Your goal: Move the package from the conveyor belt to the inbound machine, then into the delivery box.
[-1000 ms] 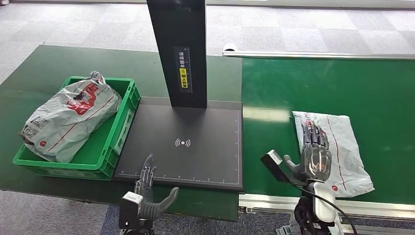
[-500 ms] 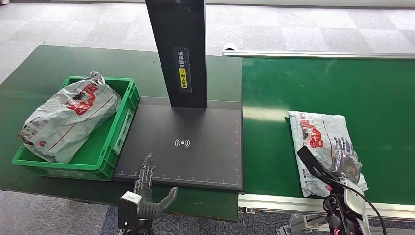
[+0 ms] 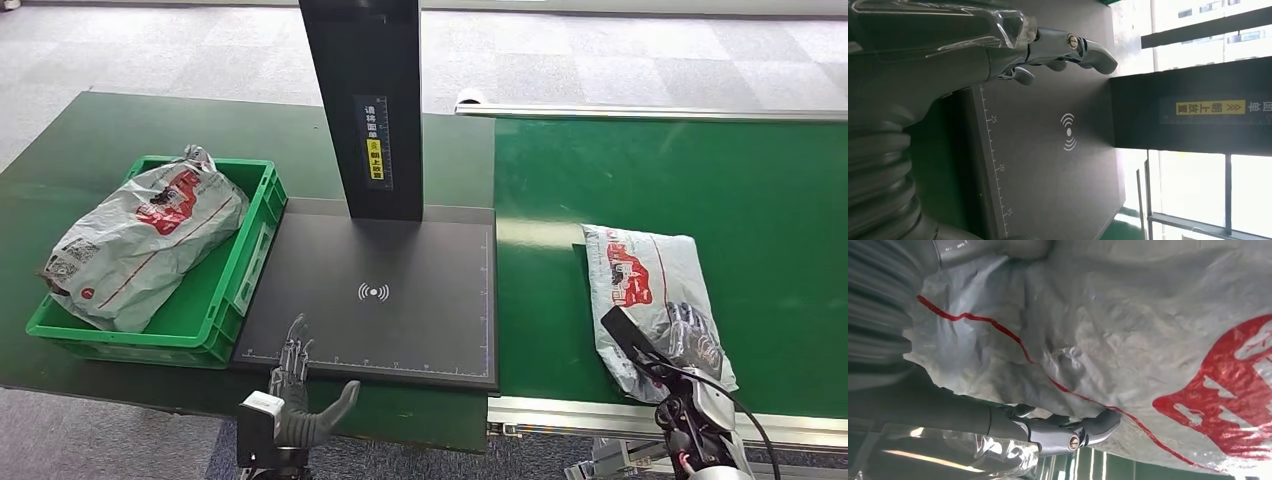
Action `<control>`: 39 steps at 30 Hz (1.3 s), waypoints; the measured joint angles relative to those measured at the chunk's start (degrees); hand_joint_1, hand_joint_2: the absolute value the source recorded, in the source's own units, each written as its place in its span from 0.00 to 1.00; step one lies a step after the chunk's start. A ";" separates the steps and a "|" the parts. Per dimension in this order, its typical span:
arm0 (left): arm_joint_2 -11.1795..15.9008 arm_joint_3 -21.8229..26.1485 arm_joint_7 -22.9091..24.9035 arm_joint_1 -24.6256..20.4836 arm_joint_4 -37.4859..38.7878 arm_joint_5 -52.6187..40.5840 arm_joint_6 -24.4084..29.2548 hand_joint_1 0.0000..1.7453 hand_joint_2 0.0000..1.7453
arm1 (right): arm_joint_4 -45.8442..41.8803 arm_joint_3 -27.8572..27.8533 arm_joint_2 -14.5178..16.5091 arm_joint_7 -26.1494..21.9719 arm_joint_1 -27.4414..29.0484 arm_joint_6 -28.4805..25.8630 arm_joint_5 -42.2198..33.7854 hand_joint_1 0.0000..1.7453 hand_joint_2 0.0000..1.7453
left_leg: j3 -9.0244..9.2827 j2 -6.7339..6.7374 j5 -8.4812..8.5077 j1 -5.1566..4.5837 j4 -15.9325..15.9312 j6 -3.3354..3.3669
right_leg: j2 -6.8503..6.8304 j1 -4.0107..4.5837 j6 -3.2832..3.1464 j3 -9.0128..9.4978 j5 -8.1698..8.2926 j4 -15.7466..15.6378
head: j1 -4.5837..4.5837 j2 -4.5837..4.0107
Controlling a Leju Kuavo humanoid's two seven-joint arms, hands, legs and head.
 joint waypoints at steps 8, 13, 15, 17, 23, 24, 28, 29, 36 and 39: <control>0.58 -0.01 1.67 -0.58 -1.09 -2.66 -1.03 0.00 1.00 | 2.39 0.01 0.27 0.48 -2.82 3.45 0.16 1.00 1.00 | 0.11 -0.01 0.03 -0.01 0.01 0.04 | 0.00 -0.02 0.01 0.13 0.02 0.00 | 0.02 0.00; 1.12 -0.02 2.51 -1.37 -1.89 -4.12 -2.02 0.00 1.00 | 3.06 0.05 0.69 0.58 -4.08 3.86 0.33 1.00 1.00 | 0.12 -0.03 0.03 0.00 0.01 0.03 | 0.00 0.00 0.01 0.13 0.02 0.00 | 0.00 0.00; 1.26 -0.02 2.62 -1.41 -2.09 -4.56 -2.45 0.00 1.00 | 3.24 0.09 0.84 0.49 -4.23 4.03 0.33 1.00 1.00 | 0.11 -0.04 0.03 0.01 0.01 0.03 | 0.00 0.01 0.01 0.12 0.01 0.00 | 0.00 0.00; 1.39 0.01 2.63 -1.48 -2.46 -5.35 -3.46 0.00 1.00 | 3.40 0.29 1.05 -0.08 -4.45 4.07 0.37 1.00 1.00 | 0.08 -0.04 0.03 0.01 0.00 0.03 | 0.00 0.01 0.01 0.11 0.01 0.00 | 0.01 0.00; 1.13 1.41 2.76 -3.04 -4.84 -6.57 -6.63 0.00 1.00 | 3.44 1.79 3.02 -4.03 -5.81 0.90 -0.81 1.00 1.00 | 0.06 0.04 0.04 0.00 0.00 0.04 | 0.00 0.01 0.00 0.11 0.03 0.01 | 0.01 0.00; 0.91 1.99 2.78 -3.32 -5.32 -6.49 -6.99 0.00 1.00 | 3.01 2.10 3.57 -5.50 -5.94 -0.58 -1.61 1.00 1.00 | 0.07 0.04 0.05 0.00 0.00 0.04 | 0.00 0.01 -0.01 0.10 0.04 0.01 | 0.02 0.00; 0.21 4.88 1.40 -4.06 -8.22 -6.79 -6.65 0.00 1.00 | -4.89 4.55 6.31 -13.55 -4.85 -5.06 -7.57 1.00 1.00 | 0.04 0.05 0.08 0.02 0.00 0.04 | 0.01 0.04 -0.03 0.05 0.05 0.03 | 0.01 0.00; 0.14 5.78 0.91 -4.19 -9.39 -7.19 -6.23 0.00 1.00 | -8.54 5.74 7.00 -14.77 -4.15 -5.11 -9.36 1.00 1.00 | 0.02 0.05 0.08 0.03 0.00 0.03 | 0.01 0.06 -0.04 0.02 0.05 0.04 | 0.01 0.00; 0.46 15.70 1.99 -5.45 -20.15 -16.01 -3.25 0.00 1.00 | -34.84 21.23 10.05 -16.00 0.24 6.05 -22.68 1.00 1.00 | -0.15 0.17 0.08 0.13 -0.03 0.01 | 0.07 0.15 -0.07 -0.19 0.03 0.05 | 0.01 0.00; 0.92 21.18 2.69 -6.86 -21.63 -15.91 -5.26 0.00 1.00 | -38.92 28.53 11.38 -16.51 0.37 11.13 -27.30 1.00 1.00 | -0.15 0.14 0.10 0.16 -0.03 -0.02 | 0.05 0.20 -0.10 -0.18 0.01 0.05 | 0.02 0.00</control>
